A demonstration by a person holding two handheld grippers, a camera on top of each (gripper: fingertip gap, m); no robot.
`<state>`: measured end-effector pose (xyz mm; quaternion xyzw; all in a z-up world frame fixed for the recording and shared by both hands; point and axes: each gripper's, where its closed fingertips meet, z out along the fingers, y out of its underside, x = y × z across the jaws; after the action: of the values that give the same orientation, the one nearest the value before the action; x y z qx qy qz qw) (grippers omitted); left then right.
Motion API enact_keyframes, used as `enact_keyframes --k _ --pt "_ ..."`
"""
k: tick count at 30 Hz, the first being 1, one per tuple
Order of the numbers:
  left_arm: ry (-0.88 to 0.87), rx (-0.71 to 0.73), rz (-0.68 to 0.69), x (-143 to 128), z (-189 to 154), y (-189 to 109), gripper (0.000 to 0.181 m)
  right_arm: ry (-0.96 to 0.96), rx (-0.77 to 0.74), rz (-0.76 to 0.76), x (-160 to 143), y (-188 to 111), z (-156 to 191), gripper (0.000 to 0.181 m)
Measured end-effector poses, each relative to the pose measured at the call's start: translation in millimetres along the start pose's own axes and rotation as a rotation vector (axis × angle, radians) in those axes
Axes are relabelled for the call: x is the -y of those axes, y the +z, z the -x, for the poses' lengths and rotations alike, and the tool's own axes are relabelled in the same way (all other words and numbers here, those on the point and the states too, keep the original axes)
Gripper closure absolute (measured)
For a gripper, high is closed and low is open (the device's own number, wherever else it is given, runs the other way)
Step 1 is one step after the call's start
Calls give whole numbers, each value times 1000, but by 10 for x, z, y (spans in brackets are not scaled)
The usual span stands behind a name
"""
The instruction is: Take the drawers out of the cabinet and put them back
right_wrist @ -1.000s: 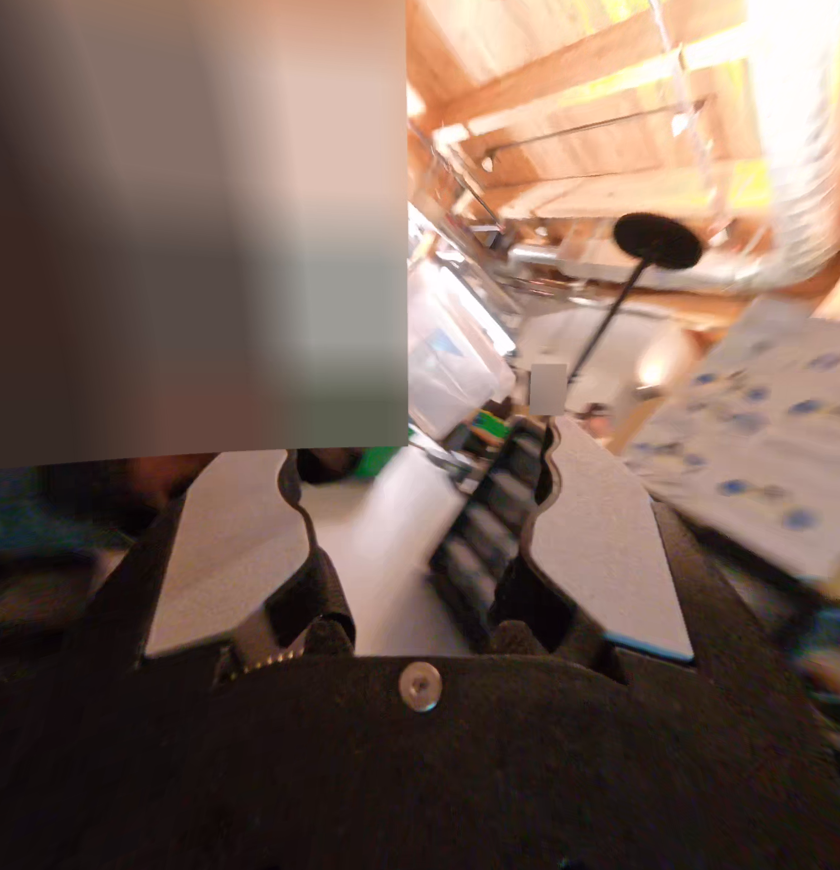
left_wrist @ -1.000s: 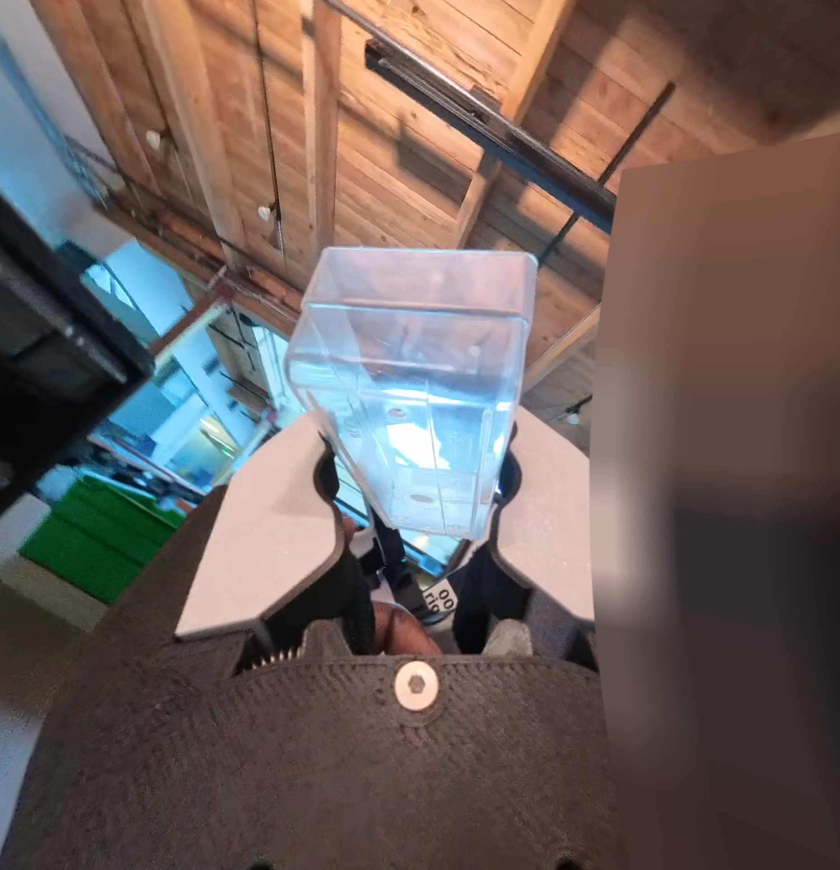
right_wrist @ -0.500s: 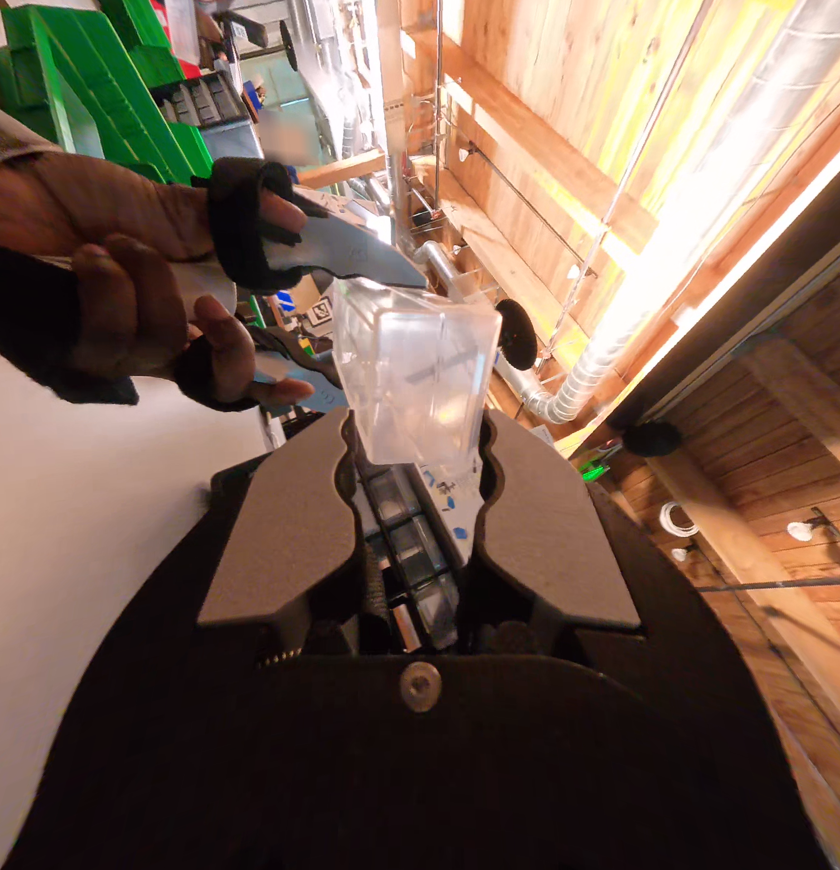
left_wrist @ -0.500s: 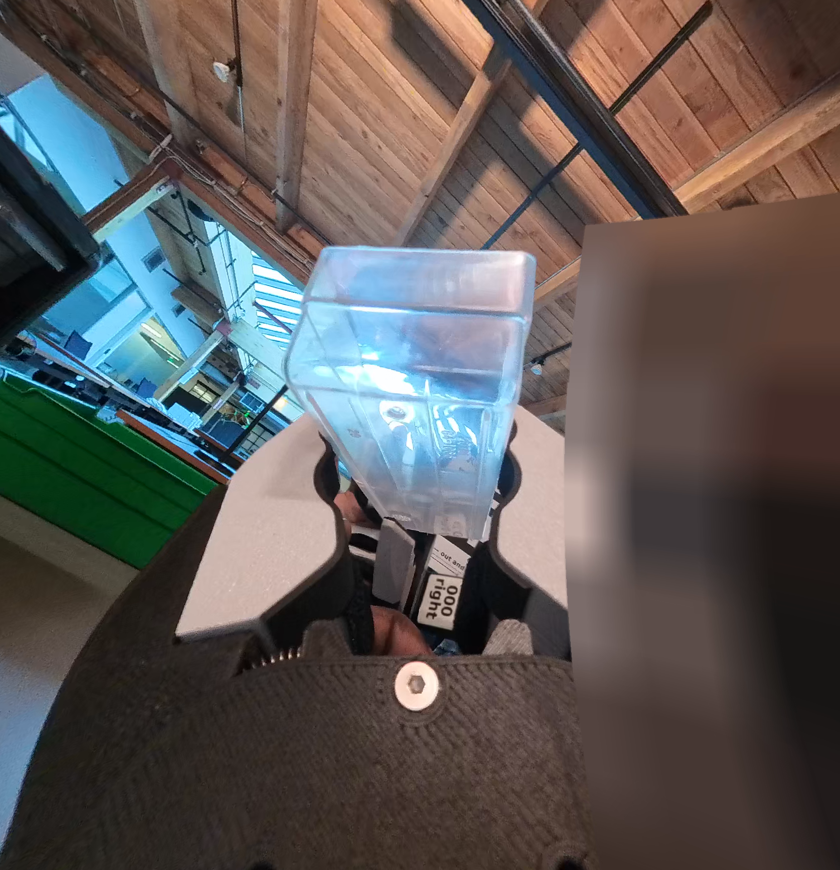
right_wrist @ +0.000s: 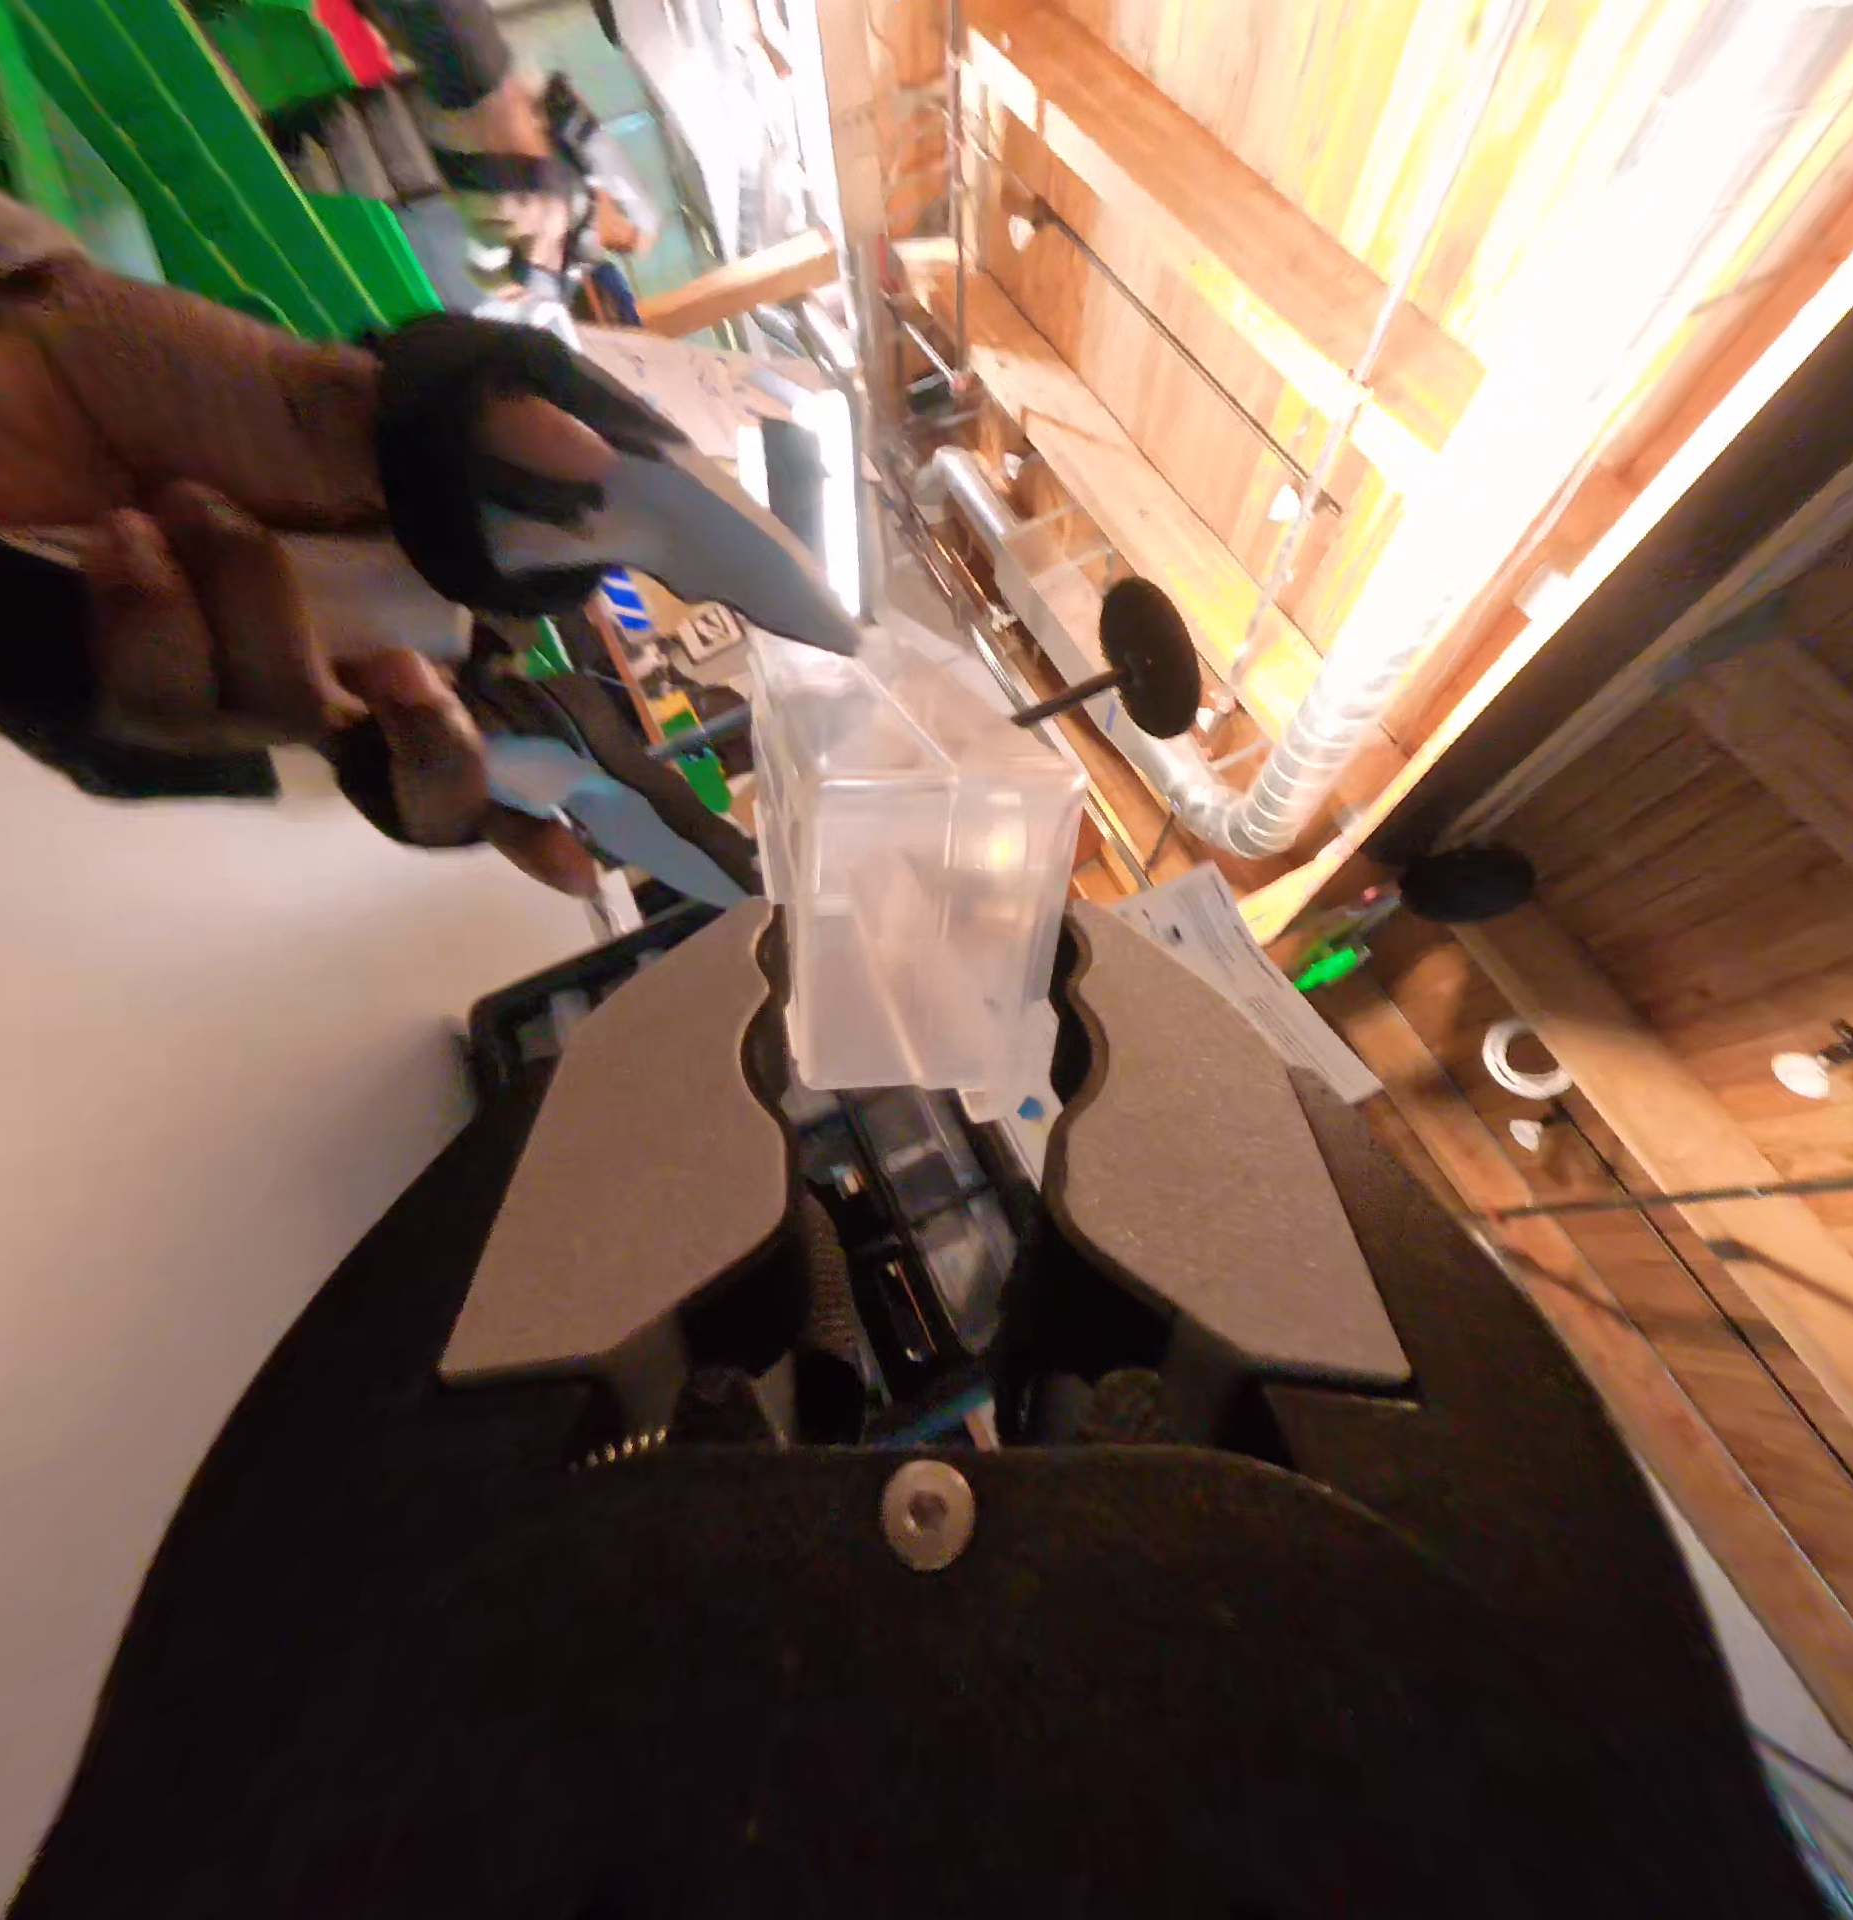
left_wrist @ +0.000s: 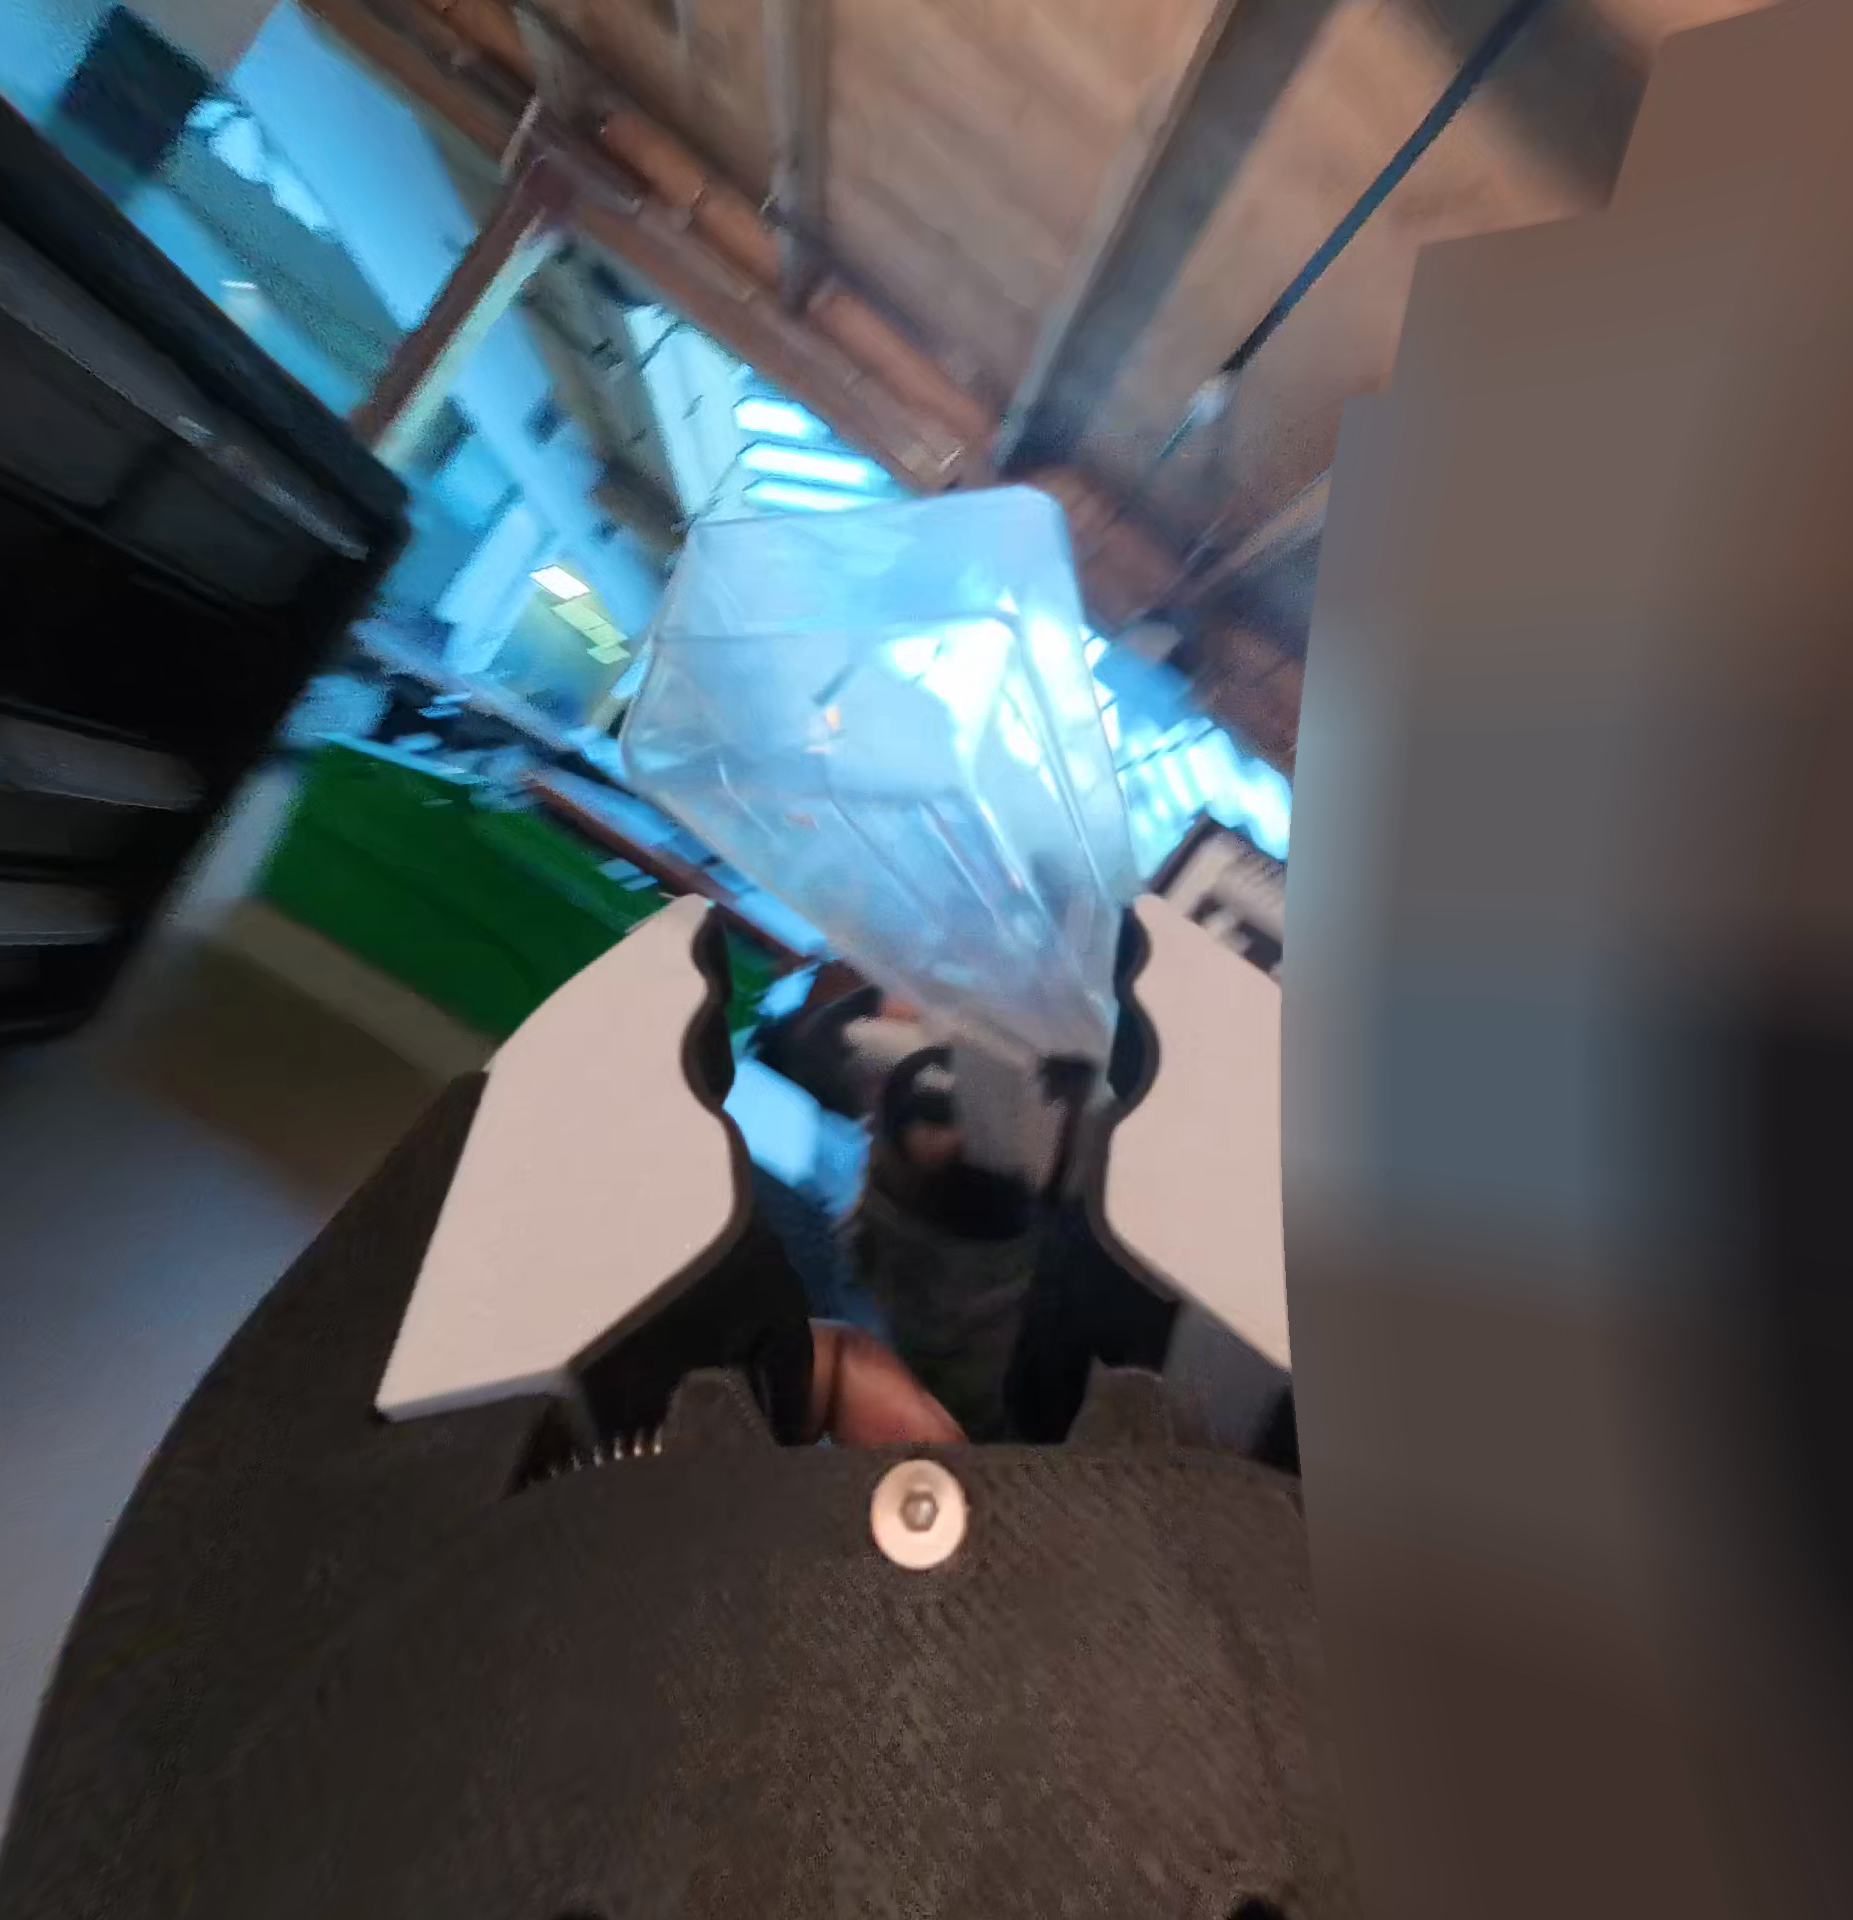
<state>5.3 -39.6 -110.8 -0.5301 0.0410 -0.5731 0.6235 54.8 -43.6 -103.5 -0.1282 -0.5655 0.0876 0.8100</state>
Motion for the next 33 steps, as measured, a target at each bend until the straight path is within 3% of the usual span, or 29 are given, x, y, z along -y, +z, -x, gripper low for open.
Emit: enact_keyframes --k 1,4,6,9,11,16,20,25,33 --pt "101 100 70 7 92 -55 105 6 -16 34 -76 -16 -60 133" --pt "455 500 283 254 471 -333 108 -11 -42 203 -430 -55 -165 133" --pt "661 712 345 635 567 -428 132 -108 -60 340 -693 -69 -164 133" --pt "898 873 459 1148 603 -266 179 -244 -62 539 -1005 -35 -54 133" --pt "1011 963 603 1396 748 -95 181 -339 -57 611 -1084 19 53 133" --pt "948 1028 958 1631 1378 316 181 -397 -37 697 -1072 187 343 133" --pt "778 1082 1170 1595 1798 244 181 -418 -2 756 -1086 259 467 133" --pt "679 1066 1201 1591 1845 235 181 -523 55 790 -1159 328 467 133" --pt "814 1185 1385 1594 1846 227 181 -587 103 820 -1214 463 449 133"
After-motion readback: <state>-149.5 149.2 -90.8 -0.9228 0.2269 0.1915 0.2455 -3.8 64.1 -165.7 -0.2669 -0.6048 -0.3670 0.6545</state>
